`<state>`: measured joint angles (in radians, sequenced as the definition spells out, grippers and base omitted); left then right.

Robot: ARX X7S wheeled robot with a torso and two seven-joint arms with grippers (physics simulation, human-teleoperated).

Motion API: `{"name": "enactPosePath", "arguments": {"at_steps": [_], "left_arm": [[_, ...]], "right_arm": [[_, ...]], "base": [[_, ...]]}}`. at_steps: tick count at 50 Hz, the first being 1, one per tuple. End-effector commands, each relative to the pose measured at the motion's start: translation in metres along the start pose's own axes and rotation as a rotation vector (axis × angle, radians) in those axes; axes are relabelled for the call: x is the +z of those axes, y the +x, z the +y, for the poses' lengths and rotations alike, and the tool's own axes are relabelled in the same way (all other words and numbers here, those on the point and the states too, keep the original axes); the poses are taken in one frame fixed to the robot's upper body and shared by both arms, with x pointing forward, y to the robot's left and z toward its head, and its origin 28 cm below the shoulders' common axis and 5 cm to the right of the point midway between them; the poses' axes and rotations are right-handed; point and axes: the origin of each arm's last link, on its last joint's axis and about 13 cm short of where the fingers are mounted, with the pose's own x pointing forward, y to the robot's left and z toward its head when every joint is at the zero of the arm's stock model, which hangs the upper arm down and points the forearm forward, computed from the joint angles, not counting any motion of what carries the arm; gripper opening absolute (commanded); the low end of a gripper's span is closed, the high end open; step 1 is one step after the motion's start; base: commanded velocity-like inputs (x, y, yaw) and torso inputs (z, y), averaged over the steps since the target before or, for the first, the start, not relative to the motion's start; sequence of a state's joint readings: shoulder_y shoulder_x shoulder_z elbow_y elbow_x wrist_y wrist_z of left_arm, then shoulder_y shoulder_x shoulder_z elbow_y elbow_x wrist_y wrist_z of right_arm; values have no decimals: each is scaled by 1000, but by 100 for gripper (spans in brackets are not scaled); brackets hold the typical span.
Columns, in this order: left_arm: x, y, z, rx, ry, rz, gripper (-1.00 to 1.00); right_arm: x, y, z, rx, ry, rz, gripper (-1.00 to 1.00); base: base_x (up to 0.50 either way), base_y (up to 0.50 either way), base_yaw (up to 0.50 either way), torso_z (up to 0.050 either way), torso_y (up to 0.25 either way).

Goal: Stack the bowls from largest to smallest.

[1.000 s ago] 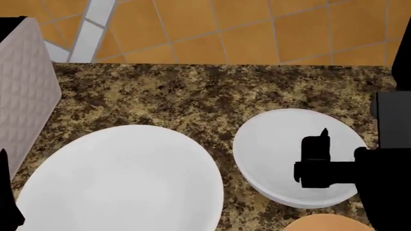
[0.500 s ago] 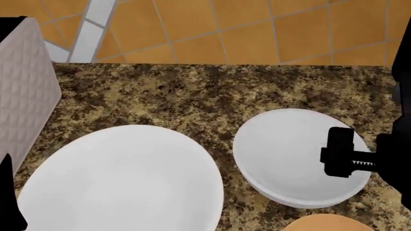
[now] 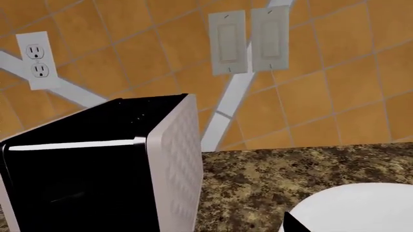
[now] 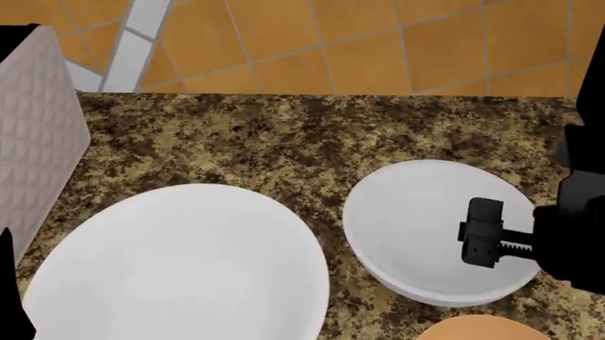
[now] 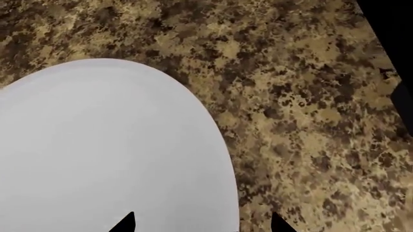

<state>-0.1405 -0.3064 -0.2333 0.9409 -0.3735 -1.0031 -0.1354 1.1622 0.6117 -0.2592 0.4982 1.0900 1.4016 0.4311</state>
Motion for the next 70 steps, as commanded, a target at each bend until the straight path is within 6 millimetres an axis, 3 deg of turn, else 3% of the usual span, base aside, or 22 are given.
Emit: {"name": "enactPosePath", "arguments": {"at_steps": [1, 10, 11, 21, 28, 33, 40, 47, 61, 70], "left_arm": [[-2, 0, 3, 18, -21, -2, 100], [-1, -1, 3, 16, -21, -4, 100], [-1, -1, 4, 17, -21, -5, 100], [-1, -1, 4, 17, -20, -5, 100], [0, -1, 4, 20, -19, -12, 100], [0, -1, 4, 16, -17, -14, 100], [2, -1, 7, 28, -17, -18, 100], [15, -3, 21, 91, -28, -49, 100], [27, -7, 35, 151, -19, -84, 100], [29, -9, 37, 155, -24, -88, 100]], "right_arm": [[5, 6, 7, 83, 15, 5, 100], [5, 4, 8, 132, 51, -11, 100], [4, 5, 7, 135, 59, -20, -100], [14, -12, 1, 199, 162, -151, -100], [31, -49, 0, 412, 384, -344, -100], [37, -67, 4, 503, 468, -391, -100], [40, -95, 12, 550, 453, -444, -100], [34, -120, 34, 652, 386, -428, -100], [-3, -113, 93, 793, 204, -264, -100], [-25, -100, 110, 801, 160, -170, -100]], "base": [[0, 0, 0, 0, 0], [0, 0, 0, 0, 0], [0, 0, 0, 0, 0], [0, 0, 0, 0, 0], [0, 0, 0, 0, 0], [0, 0, 0, 0, 0], [0, 0, 0, 0, 0], [0, 0, 0, 0, 0], [0, 0, 0, 0, 0], [0, 0, 0, 0, 0]]}}
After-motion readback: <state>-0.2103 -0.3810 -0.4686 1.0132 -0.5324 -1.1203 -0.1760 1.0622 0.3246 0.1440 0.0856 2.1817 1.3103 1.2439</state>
